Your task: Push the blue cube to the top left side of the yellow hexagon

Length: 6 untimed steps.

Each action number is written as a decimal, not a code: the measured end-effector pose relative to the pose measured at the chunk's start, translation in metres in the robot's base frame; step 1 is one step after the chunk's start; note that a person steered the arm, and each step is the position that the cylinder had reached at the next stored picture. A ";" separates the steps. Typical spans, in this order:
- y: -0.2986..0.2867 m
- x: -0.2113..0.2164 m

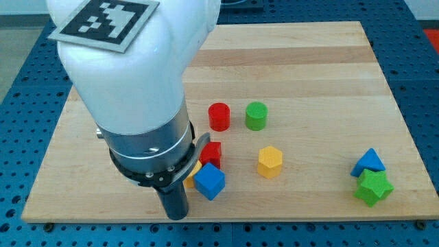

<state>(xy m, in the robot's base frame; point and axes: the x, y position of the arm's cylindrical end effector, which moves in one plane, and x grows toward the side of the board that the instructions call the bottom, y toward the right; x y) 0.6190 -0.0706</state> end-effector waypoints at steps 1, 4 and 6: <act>0.012 -0.001; 0.080 -0.089; 0.081 -0.096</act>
